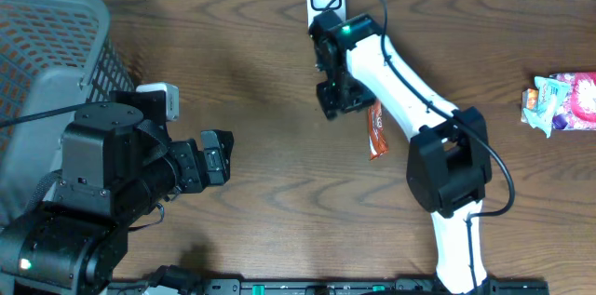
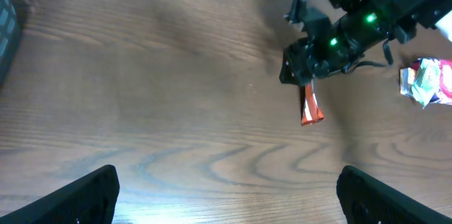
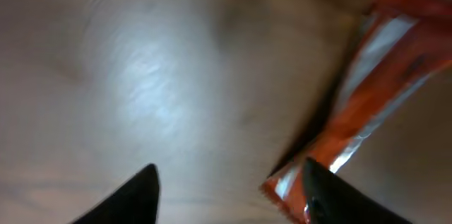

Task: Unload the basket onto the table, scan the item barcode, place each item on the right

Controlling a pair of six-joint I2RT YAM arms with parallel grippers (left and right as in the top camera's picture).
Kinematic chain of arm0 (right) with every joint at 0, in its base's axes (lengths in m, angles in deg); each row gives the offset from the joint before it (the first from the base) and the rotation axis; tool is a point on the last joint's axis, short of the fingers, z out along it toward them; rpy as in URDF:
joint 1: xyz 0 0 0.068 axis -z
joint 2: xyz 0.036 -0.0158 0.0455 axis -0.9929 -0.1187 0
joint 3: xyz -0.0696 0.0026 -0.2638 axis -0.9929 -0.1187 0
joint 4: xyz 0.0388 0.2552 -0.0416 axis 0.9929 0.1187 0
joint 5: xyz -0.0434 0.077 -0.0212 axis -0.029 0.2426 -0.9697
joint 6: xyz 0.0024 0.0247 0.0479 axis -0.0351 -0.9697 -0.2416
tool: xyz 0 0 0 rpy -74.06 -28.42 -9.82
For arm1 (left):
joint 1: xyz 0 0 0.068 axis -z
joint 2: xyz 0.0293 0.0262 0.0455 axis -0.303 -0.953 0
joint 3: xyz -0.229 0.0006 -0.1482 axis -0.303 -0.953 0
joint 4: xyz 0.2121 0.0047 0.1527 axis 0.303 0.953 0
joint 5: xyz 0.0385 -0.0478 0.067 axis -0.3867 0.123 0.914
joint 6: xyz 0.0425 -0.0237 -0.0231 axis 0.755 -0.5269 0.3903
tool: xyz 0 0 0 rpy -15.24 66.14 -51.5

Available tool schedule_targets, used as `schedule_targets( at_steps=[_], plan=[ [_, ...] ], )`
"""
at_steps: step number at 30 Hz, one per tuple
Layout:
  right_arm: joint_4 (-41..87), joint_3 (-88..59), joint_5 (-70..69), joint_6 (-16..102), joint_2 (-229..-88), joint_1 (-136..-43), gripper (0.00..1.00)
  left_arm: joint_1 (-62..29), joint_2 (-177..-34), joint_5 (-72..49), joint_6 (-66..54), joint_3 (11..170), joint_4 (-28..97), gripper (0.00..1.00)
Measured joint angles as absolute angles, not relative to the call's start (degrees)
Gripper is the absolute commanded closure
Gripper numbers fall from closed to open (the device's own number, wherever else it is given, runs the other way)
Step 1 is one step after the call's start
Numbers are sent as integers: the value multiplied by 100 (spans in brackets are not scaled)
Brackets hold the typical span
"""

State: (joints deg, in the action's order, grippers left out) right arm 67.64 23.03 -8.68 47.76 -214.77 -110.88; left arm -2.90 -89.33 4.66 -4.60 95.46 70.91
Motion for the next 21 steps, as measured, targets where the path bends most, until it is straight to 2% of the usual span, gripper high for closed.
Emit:
schedule_targets(
  at_steps=[6, 9, 13, 17, 21],
  plan=[
    [6648, 2303, 50, 5218, -21477, -10337, 25, -290, -8933, 466, -460, 9546, 7091, 2],
    [6674, 2303, 428, 5419, -21477, -9867, 18, -290, -8933, 466, -460, 9546, 7091, 2],
    [6725, 2303, 633, 5555, -21477, -9357, 14, -290, -8933, 466, -460, 9546, 7091, 2],
    [6661, 2220, 716, 5633, -21477, -9126, 13, -290, -8933, 466, -460, 9546, 7091, 2],
    [6432, 1947, 764, 5666, -21477, -9130, 18, -290, -8933, 466, -460, 9546, 7093, 2]
  ],
)
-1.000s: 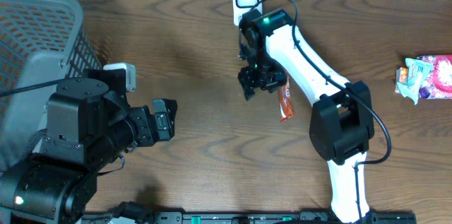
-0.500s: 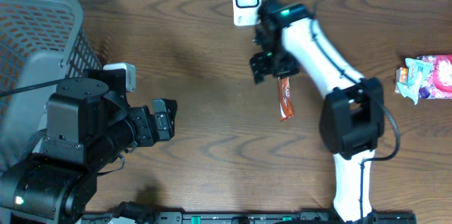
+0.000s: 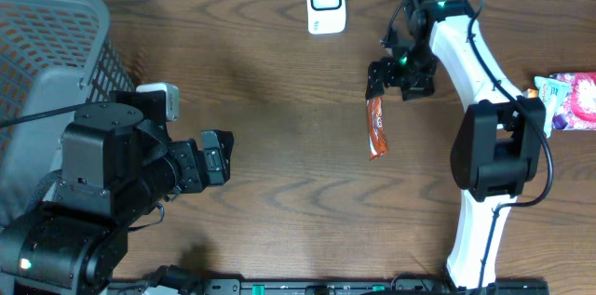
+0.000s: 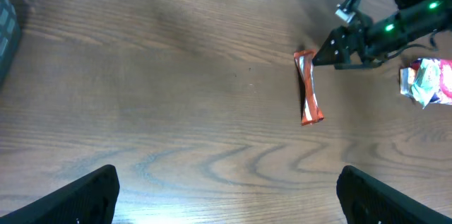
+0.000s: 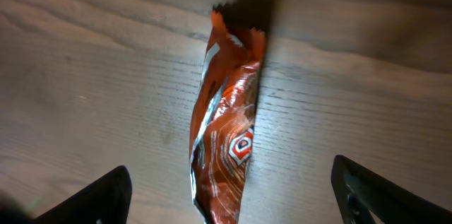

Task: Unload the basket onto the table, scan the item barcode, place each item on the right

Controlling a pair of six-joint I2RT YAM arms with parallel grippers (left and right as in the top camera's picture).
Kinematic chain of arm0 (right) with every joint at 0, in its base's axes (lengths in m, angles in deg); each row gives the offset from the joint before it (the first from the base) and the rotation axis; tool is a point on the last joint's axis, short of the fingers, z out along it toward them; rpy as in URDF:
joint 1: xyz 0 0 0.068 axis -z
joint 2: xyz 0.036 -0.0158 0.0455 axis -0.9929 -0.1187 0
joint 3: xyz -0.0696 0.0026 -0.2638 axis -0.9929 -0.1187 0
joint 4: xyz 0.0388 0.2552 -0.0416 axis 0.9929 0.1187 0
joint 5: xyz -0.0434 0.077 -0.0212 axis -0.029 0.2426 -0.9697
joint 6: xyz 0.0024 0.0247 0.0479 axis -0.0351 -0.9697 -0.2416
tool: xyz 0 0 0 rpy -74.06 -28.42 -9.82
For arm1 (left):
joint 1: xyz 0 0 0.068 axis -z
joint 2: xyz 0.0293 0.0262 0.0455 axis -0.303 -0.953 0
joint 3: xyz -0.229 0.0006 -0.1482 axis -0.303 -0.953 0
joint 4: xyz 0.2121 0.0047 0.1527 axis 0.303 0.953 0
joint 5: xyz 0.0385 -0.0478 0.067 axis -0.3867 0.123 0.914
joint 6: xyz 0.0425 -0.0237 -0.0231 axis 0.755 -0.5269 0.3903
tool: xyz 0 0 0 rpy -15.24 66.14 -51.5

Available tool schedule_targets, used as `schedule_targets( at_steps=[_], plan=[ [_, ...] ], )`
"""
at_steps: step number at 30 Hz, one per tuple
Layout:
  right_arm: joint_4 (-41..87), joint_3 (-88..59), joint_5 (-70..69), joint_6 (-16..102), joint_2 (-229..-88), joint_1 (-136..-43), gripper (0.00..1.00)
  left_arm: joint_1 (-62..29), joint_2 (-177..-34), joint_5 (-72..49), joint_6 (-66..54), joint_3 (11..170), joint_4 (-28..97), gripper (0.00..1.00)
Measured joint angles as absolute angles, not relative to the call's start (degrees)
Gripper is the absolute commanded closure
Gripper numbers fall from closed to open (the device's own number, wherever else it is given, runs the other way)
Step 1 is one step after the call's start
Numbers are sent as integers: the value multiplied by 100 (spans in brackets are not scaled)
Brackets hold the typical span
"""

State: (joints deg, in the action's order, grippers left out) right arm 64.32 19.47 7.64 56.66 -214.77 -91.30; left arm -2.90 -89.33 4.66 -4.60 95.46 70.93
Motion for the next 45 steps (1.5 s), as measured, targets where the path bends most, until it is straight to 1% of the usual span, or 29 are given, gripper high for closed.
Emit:
schedule_targets(
  at_steps=[2, 5, 6, 8, 9, 11, 12, 14, 19, 20, 26, 29, 32, 36, 40, 44, 45],
  plan=[
    [6218, 1729, 791, 5662, -21477, -9158, 21, -290, -8933, 464, -460, 9546, 7093, 2],
    [5796, 1357, 815, 5605, -21477, -9167, 28, -290, -8933, 466, -460, 9546, 7091, 2],
    [5606, 1158, 828, 5535, -21477, -9167, 32, -290, -8933, 466, -460, 9546, 7091, 2],
    [5440, 979, 850, 5493, -21477, -9167, 36, -290, -8933, 466, -460, 9546, 7091, 2],
    [5354, 891, 863, 5469, -21477, -9167, 40, -290, -8933, 466, -460, 9546, 7093, 2],
    [5221, 762, 920, 5437, -21477, -9174, 43, -290, -8933, 466, -460, 9546, 7093, 2],
    [5195, 730, 950, 5428, -21477, -9180, 47, -290, -8933, 466, -460, 9546, 7091, 2],
    [5169, 708, 1040, 5417, -21477, -9191, 57, -290, -8933, 466, -460, 9546, 7091, 2],
    [5022, 701, 1127, 5371, -21477, -9320, 86, -290, -8933, 466, -460, 9546, 7091, 2],
    [5002, 701, 1136, 5362, -21477, -9336, 98, -290, -8933, 466, -460, 9546, 7091, 2],
    [5083, 719, 1169, 5371, -21477, -9388, 99, -290, -8933, 466, -460, 9546, 7091, 2],
    [5523, 887, 981, 5319, -21477, -9388, 99, -290, -8933, 466, -460, 9546, 7093, 2],
    [5997, 1272, 476, 5111, -21477, -9414, 99, -290, -8933, 466, -460, 9546, 7091, 2],
    [6602, 1807, -713, 4492, -21477, -9537, 99, -290, -8933, 466, -460, 9546, 7091, 2],
    [7007, 1871, -2411, 3360, -21477, -9882, 99, -290, -8933, 466, -460, 9546, 7093, 2],
    [6873, 1525, -3924, 2248, -21477, -10284, 98, -290, -8933, 466, -460, 9546, 7093, 2],
    [6797, 1412, -4107, 2106, -21477, -10356, 98, -290, -8933, 466, -460, 9546, 7093, 2]
  ],
)
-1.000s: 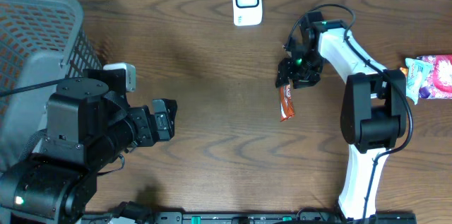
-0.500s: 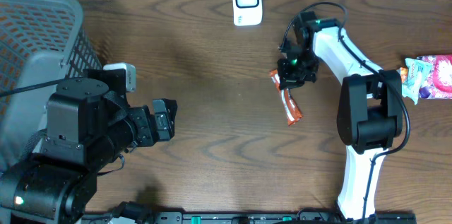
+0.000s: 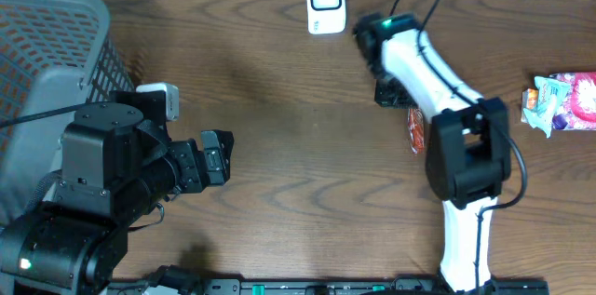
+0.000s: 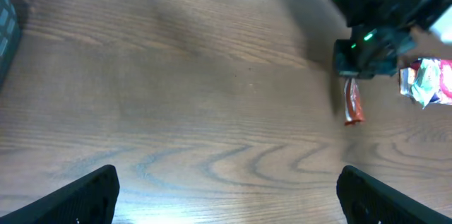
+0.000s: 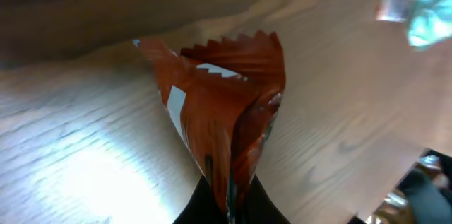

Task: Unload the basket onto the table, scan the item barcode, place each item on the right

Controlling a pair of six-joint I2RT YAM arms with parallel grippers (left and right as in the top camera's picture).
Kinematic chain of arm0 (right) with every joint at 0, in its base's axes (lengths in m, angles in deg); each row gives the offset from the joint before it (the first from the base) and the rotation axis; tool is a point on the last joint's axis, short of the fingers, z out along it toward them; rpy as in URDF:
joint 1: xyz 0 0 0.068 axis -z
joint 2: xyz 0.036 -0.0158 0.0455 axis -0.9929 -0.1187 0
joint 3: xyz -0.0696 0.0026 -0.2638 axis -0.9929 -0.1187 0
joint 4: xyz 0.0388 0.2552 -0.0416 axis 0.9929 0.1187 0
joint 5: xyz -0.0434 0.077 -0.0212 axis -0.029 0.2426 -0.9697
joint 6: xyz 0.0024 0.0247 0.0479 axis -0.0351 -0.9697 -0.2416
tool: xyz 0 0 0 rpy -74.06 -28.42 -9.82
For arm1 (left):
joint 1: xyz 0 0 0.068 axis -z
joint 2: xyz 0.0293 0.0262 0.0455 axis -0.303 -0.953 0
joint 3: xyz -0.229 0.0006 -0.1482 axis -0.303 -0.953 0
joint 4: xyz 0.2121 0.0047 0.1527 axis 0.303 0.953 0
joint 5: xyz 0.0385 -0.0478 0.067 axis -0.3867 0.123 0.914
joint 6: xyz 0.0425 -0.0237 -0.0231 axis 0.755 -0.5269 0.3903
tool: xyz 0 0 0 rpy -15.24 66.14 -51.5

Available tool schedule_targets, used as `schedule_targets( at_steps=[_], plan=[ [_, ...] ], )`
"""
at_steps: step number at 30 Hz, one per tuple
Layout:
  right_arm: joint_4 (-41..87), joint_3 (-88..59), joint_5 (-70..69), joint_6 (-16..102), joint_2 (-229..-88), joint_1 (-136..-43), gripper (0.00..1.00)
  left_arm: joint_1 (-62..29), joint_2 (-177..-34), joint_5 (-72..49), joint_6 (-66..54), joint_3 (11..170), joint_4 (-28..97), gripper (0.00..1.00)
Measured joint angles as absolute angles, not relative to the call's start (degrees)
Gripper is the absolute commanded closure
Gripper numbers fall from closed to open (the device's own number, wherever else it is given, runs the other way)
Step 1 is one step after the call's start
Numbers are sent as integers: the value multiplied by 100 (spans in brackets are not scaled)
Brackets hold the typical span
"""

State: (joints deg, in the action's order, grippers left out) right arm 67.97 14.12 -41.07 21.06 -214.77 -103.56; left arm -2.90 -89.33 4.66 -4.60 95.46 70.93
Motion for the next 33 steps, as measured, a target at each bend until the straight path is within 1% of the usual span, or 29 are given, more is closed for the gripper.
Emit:
schedule_targets(
  at_steps=[5, 6, 7, 10, 12, 14, 17, 19, 22, 23, 24, 25, 27, 28, 29, 30, 31, 33],
  plan=[
    [5881, 509, -4813, 1636, -21477, -10662, 98, -290, -8933, 466, -460, 9546, 7095, 2],
    [5748, 358, -4859, 1592, -21477, -10723, 88, -290, -8933, 464, -460, 9546, 7093, 2],
    [5643, 214, -4875, 1518, -21477, -10785, 83, -290, -8933, 466, -460, 9546, 7093, 2],
    [5645, 26, -4759, 1478, -21479, -10946, 81, -290, -8933, 466, -460, 9546, 7093, 2],
    [5621, 35, -4532, 1478, -21479, -11082, 77, -290, -8933, 466, -460, 9546, 7091, 2],
    [5627, 94, -4254, 1522, -21479, -11217, 52, -290, -8933, 466, -460, 9546, 7091, 2],
    [5813, 397, -3882, 1640, -21481, -11384, 49, -290, -8933, 466, -460, 9546, 7091, 2],
    [6091, 791, -3697, 1710, -21485, -11423, 43, -290, -8933, 466, -460, 9546, 7093, 2],
    [6482, 1582, -3362, 2044, -21498, -11311, 21, -290, -8933, 466, -460, 9546, 7089, 2],
    [6618, 1882, -3207, 2254, -21498, -11233, 19, -290, -8933, 468, -460, 9546, 7087, 2],
    [6865, 2284, -2962, 2554, -21498, -11108, 9, -290, -8933, 466, -460, 9546, 7091, 2],
    [6974, 2612, -2779, 2829, -21492, -10955, 4, -290, -8933, 466, -460, 9546, 7093, 2],
    [7394, 3014, -2435, 3340, -21488, -10708, 5, -290, -8933, 466, -460, 9546, 7089, 2],
    [7724, 3200, -2197, 3695, -21488, -10529, 8, -290, -8933, 466, -460, 9546, 7091, 2],
    [7907, 3272, -2092, 3874, -21485, -10424, 15, -290, -8933, 466, -460, 9546, 7091, 2],
    [8124, 3333, -1961, 4134, -21485, -10280, 18, -290, -8933, 466, -460, 9546, 7091, 2],
    [8285, 3344, -1865, 4352, -21485, -10135, 17, -290, -8933, 466, -460, 9546, 7091, 2],
    [8519, 3274, -1736, 4667, -21488, -9871, 8, -290, -8933, 466, -460, 9546, 7089, 2]
  ],
)
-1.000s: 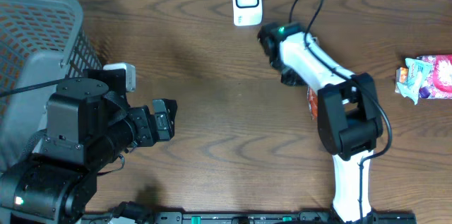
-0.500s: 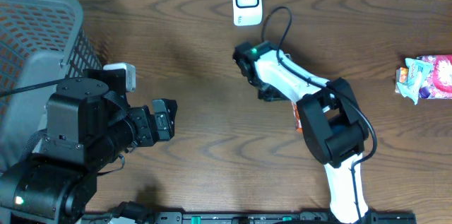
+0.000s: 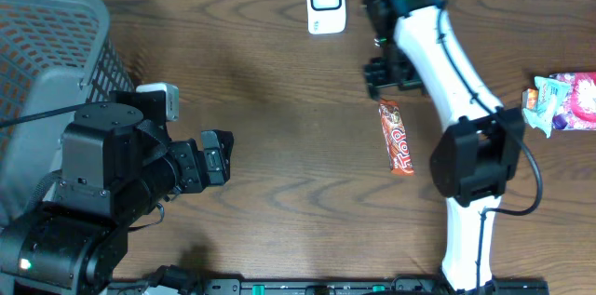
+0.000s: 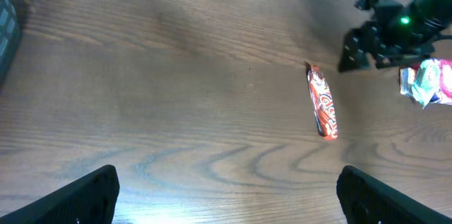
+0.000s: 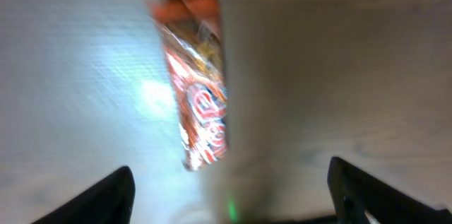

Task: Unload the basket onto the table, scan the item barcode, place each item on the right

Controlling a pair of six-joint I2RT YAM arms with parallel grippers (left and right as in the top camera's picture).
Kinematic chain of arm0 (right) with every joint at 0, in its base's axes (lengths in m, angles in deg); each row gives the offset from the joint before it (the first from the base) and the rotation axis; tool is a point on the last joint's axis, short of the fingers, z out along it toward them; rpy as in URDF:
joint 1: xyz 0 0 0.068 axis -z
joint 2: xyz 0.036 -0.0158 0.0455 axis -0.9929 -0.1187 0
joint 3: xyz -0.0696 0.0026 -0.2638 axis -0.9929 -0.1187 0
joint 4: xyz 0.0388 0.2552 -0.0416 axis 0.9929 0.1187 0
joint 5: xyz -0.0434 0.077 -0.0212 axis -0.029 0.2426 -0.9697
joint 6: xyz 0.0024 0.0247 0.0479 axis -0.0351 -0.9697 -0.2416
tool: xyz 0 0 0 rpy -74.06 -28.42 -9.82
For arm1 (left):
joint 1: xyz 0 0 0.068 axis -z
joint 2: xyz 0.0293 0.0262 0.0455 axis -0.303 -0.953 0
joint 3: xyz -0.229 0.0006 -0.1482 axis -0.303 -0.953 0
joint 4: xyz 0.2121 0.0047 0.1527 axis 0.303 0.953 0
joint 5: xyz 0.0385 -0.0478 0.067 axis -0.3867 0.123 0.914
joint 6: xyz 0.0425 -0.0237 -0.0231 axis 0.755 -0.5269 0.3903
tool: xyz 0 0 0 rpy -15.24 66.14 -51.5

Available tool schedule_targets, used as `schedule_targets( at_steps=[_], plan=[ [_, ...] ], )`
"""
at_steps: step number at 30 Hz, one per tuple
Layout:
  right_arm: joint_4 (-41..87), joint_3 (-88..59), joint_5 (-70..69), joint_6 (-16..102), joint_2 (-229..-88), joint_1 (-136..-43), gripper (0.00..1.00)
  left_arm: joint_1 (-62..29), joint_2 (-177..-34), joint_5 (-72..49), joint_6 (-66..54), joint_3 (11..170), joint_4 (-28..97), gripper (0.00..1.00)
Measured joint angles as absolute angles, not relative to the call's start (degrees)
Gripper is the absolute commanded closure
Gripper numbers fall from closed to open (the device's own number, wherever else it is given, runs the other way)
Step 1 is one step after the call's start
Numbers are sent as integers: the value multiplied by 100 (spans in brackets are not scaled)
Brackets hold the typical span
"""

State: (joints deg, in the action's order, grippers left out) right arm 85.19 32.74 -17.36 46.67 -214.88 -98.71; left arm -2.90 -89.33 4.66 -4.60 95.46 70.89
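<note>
The snack bar [image 3: 398, 137] in an orange-red wrapper lies flat on the wooden table, printed logo face up. It also shows in the left wrist view [image 4: 323, 102] and, blurred, in the right wrist view [image 5: 196, 97]. My right gripper [image 3: 391, 76] hangs just beyond the bar's far end, open [image 5: 229, 199], with nothing between its fingers. The white scanner [image 3: 325, 1] stands at the table's far edge, left of the right arm. My left gripper [image 3: 216, 157] stays at the left, open [image 4: 229, 199] over bare wood.
A grey mesh basket [image 3: 47, 44] fills the left side. A colourful packet [image 3: 563, 101] lies at the right edge, seen also from the left wrist [image 4: 424, 83]. The white right arm reaches from the near edge across the table's right half.
My right gripper was shut on the bar's wrapper end, holding it on edge. Now it is open and farther back, and the bar lies flat a little to the left with its logo up.
The bar first lay with its seam side up, my right gripper open over its far end. Then the gripper stood open to the right of that end. Then it was shut on the wrapper farther right. Now the bar lies released, logo face up.
</note>
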Motion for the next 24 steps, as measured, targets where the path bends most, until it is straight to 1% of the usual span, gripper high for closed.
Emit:
schedule_targets(
  at_steps=[1, 2, 6, 7, 8, 11, 14, 15, 18, 20, 22, 24],
  plan=[
    [8580, 3208, -1681, 4796, -21488, -9760, 4, -290, -8933, 466, -460, 9546, 7093, 2],
    [8607, 3127, -1607, 4903, -21488, -9663, 2, -290, -8933, 466, -460, 9546, 7091, 2],
    [8373, 2609, -1238, 5172, -21488, -9456, 4, -290, -8933, 466, -460, 9546, 7091, 2],
    [8253, 2432, -1152, 5207, -21488, -9440, 8, -290, -8933, 466, -460, 9546, 7091, 2],
    [8084, 2198, -1037, 5233, -21488, -9432, 17, -290, -8933, 466, -460, 9546, 7091, 2],
    [7691, 1748, -881, 5338, -21490, -9434, 39, -290, -8933, 466, -460, 9546, 7093, 2],
    [7208, 1311, -790, 5316, -21490, -9451, 42, -290, -8933, 466, -460, 9546, 7093, 2],
    [7024, 1149, -785, 5310, -21490, -9462, 45, -290, -8933, 466, -460, 9546, 7091, 2],
    [6493, 780, -748, 5294, -21490, -9513, 47, -290, -8933, 466, -460, 9546, 7091, 2],
    [6196, 568, -717, 5286, -21490, -9550, 52, -290, -8933, 466, -460, 9546, 7091, 2],
    [6095, 481, -735, 5262, -21488, -9583, 66, -290, -8933, 466, -460, 9546, 7089, 2],
    [6056, 474, -759, 5181, -21483, -9602, 88, -290, -8933, 466, -460, 9546, 7091, 2]
  ],
)
